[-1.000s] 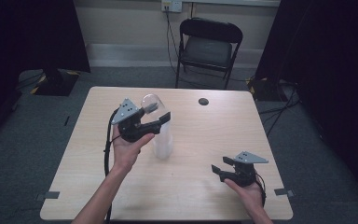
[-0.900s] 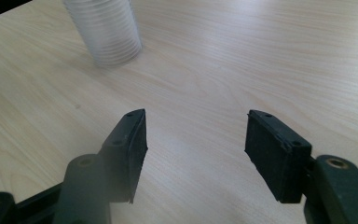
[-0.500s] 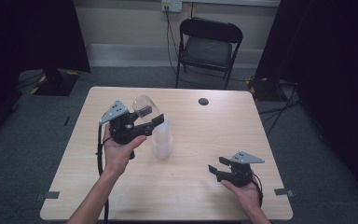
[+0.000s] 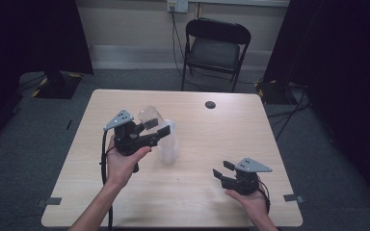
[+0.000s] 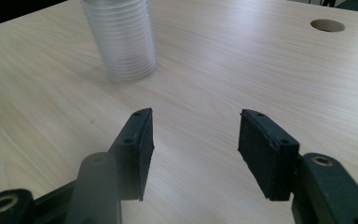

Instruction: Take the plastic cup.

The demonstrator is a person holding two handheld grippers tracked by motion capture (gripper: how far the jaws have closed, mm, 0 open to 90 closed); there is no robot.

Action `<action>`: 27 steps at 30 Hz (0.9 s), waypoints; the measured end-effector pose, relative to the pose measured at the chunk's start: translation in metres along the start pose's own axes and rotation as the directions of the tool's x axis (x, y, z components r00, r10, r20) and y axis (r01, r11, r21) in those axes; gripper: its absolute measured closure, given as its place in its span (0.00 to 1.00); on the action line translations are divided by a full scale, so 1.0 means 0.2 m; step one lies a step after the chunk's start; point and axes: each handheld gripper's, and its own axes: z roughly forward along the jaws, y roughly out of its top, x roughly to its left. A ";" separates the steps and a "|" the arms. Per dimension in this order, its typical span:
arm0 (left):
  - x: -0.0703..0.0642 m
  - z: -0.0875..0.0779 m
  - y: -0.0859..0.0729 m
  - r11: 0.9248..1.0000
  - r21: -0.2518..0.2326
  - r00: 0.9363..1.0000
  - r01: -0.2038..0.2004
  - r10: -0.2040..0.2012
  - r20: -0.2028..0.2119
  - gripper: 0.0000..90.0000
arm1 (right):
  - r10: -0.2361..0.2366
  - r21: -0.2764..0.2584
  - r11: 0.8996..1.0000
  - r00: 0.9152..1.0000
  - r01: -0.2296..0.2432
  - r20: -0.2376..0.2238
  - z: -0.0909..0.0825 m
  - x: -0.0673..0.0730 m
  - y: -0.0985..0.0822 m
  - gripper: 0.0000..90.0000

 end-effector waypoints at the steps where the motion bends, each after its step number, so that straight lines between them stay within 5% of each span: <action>1: 0.00 0.00 0.00 0.999 0.014 0.999 0.030 -0.030 0.019 0.41 | -0.005 0.000 1.000 1.000 0.005 -0.007 0.00 0.01 0.00 0.51; 7: -0.01 -0.02 -0.03 0.997 0.024 0.997 0.067 -0.068 0.044 0.40 | -0.008 -0.039 0.999 0.999 0.007 -0.032 -0.01 0.04 0.02 0.51; 16: -0.04 -0.07 -0.11 0.994 0.012 0.994 0.111 -0.111 0.016 0.41 | -0.042 -0.068 0.997 0.996 0.036 -0.083 -0.03 0.08 0.06 0.55; 21: -0.02 -0.06 -0.16 0.990 0.050 0.991 0.135 -0.136 0.019 0.41 | -0.063 -0.081 0.995 0.993 0.054 -0.103 -0.03 0.11 0.08 0.55; 27: -0.01 -0.04 -0.22 0.975 0.088 0.976 0.204 -0.209 0.054 0.41 | -0.102 -0.114 0.990 0.984 0.086 -0.145 -0.01 0.18 0.14 0.57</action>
